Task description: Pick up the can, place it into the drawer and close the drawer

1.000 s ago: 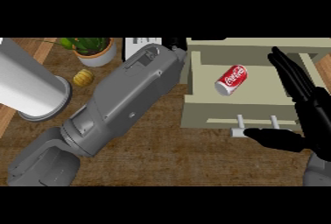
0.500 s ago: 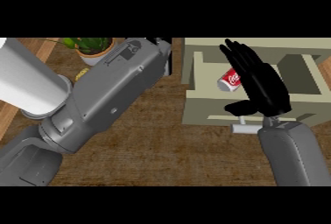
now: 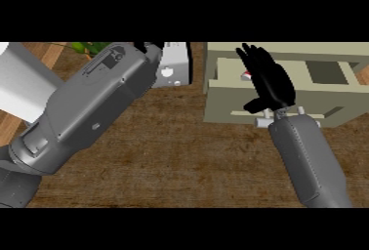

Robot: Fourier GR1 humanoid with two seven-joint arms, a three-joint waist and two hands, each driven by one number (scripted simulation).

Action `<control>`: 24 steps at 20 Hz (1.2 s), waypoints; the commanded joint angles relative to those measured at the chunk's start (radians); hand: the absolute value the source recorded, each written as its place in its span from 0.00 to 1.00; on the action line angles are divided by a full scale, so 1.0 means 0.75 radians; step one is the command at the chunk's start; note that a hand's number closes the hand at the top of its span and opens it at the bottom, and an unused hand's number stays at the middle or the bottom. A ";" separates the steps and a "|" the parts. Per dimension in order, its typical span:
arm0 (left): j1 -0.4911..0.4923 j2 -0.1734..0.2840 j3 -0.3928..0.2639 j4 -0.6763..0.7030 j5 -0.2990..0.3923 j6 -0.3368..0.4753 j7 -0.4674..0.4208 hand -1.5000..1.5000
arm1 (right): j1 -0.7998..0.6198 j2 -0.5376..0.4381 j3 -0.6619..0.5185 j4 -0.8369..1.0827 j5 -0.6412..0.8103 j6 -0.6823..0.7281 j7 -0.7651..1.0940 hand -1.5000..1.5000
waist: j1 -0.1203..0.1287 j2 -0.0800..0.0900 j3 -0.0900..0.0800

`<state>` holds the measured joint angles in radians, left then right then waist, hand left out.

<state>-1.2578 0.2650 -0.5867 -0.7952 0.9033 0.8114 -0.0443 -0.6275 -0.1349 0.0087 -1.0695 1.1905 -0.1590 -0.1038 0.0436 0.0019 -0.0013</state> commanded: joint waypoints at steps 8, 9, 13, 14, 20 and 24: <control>0.101 0.135 -0.005 -0.237 -0.064 0.039 0.141 0.00 | -0.173 -0.045 -0.139 0.537 0.069 -0.434 -0.094 0.00 | 0.016 0.007 0.004; 0.077 0.132 0.022 -0.191 -0.064 -0.005 0.121 0.00 | -0.255 0.003 -0.120 0.613 0.124 -0.452 -0.027 0.00 | 0.016 0.018 0.004; 0.110 0.124 0.002 -0.251 -0.096 0.033 0.120 0.00 | -0.347 -0.034 -0.184 0.742 0.103 -0.517 -0.054 0.00 | 0.034 0.025 0.005; 0.132 0.150 0.017 -0.292 -0.085 0.021 0.134 0.00 | -0.341 -0.022 -0.184 0.770 0.116 -0.587 -0.060 0.00 | 0.044 0.024 0.005; 0.102 0.149 0.018 -0.304 -0.120 0.063 0.186 0.00 | -0.516 -0.078 -0.245 0.943 0.124 -0.662 -0.053 0.00 | 0.049 0.035 0.006; 0.159 0.218 0.011 -0.422 -0.127 0.052 0.232 0.00 | -0.592 -0.088 -0.253 1.026 0.150 -0.700 -0.019 0.00 | 0.078 0.030 0.005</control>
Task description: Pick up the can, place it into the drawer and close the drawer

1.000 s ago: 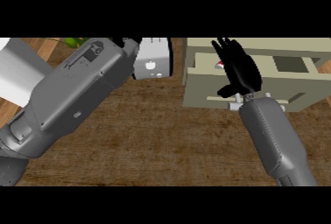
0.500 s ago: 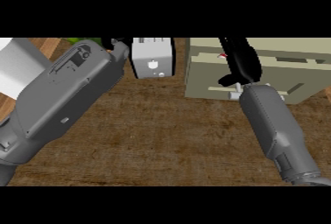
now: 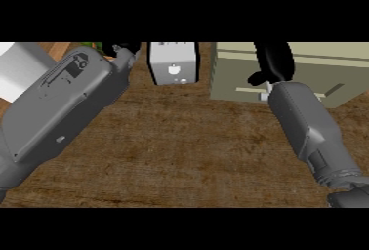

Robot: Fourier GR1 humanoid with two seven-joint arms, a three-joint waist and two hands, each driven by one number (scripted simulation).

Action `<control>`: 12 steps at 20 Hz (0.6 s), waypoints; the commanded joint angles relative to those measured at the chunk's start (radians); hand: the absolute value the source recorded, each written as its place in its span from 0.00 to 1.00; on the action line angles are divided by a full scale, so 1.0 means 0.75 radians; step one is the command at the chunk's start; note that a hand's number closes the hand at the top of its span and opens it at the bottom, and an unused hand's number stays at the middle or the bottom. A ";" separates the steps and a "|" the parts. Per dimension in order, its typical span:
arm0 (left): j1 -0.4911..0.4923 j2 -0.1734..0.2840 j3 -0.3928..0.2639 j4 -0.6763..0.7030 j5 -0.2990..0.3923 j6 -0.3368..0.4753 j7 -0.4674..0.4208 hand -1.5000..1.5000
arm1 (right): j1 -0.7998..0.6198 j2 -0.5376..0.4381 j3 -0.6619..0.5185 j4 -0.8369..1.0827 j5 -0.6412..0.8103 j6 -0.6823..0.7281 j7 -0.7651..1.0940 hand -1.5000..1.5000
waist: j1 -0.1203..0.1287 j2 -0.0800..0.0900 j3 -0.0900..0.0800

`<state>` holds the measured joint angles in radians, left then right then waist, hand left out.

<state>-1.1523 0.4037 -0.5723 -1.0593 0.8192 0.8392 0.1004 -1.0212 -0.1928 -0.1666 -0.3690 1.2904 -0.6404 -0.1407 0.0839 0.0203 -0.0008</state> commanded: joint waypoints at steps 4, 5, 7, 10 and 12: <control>0.000 0.076 0.010 -0.092 -0.018 -0.023 0.067 0.00 | -0.154 -0.035 -0.042 0.131 0.011 -0.062 0.055 0.00 | 0.033 0.014 0.005; 0.039 0.055 0.002 -0.098 -0.018 -0.010 0.053 0.00 | -0.215 -0.098 -0.053 0.134 0.003 0.006 0.043 0.00 | 0.041 0.017 0.004; -0.013 0.060 0.015 -0.086 -0.028 0.001 0.078 0.00 | -0.226 -0.072 -0.037 0.164 0.029 -0.017 0.070 0.00 | 0.027 0.018 0.004; 0.044 0.069 0.014 -0.117 -0.028 -0.028 0.064 0.00 | -0.277 -0.076 -0.038 0.191 0.037 0.008 0.103 0.00 | 0.044 0.023 0.003; 0.081 0.090 0.031 -0.178 -0.022 -0.004 0.076 0.00 | -0.263 -0.069 -0.058 0.203 0.010 0.017 0.055 0.00 | 0.037 0.009 0.003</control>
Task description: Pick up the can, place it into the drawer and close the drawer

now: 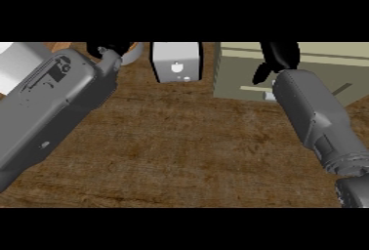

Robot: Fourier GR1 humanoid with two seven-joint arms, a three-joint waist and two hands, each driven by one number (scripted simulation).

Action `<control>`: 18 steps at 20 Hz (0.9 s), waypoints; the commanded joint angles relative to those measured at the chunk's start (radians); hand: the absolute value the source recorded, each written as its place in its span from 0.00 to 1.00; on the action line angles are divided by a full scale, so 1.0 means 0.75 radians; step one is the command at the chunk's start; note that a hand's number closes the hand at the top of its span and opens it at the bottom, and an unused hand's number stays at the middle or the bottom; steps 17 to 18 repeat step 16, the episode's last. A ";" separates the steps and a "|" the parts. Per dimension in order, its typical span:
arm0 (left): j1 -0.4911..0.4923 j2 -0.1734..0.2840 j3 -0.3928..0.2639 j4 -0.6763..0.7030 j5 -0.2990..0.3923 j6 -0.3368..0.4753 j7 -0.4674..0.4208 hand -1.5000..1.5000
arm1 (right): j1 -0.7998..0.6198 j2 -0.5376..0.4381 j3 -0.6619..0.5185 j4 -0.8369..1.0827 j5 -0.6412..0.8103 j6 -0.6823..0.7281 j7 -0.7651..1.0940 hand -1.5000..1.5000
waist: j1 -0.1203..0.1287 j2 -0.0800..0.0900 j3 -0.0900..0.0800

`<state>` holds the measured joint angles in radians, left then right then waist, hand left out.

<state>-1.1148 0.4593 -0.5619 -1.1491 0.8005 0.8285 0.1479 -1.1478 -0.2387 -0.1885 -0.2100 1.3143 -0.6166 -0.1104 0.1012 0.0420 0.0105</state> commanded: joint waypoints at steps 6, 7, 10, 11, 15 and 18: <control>0.027 0.040 0.011 -0.061 -0.009 -0.004 0.032 0.00 | -0.165 0.034 -0.282 -0.004 -0.321 0.199 -0.231 0.00 | 0.021 -0.007 -0.005; 0.027 0.039 0.011 -0.084 -0.003 0.010 0.051 0.00 | -0.115 0.072 -0.338 -0.001 -0.383 0.188 -0.271 0.00 | 0.009 -0.018 -0.003; 0.079 0.010 -0.014 -0.114 -0.018 0.016 0.019 0.00 | -0.141 0.053 -0.467 -0.002 -0.517 0.283 -0.334 0.00 | 0.016 -0.012 -0.004; 0.065 0.075 0.010 -0.112 -0.009 -0.036 0.040 0.00 | -0.146 0.089 -0.489 -0.002 -0.538 0.261 -0.312 0.00 | 0.028 -0.012 -0.006; 0.088 0.074 0.001 -0.191 -0.019 0.004 0.060 0.00 | -0.129 0.027 -0.554 0.008 -0.602 0.342 -0.417 0.00 | 0.027 -0.016 -0.008; 0.108 0.064 0.019 -0.171 -0.008 -0.006 0.053 0.00 | -0.143 0.047 -0.543 0.006 -0.590 0.326 -0.423 0.00 | 0.015 -0.010 -0.010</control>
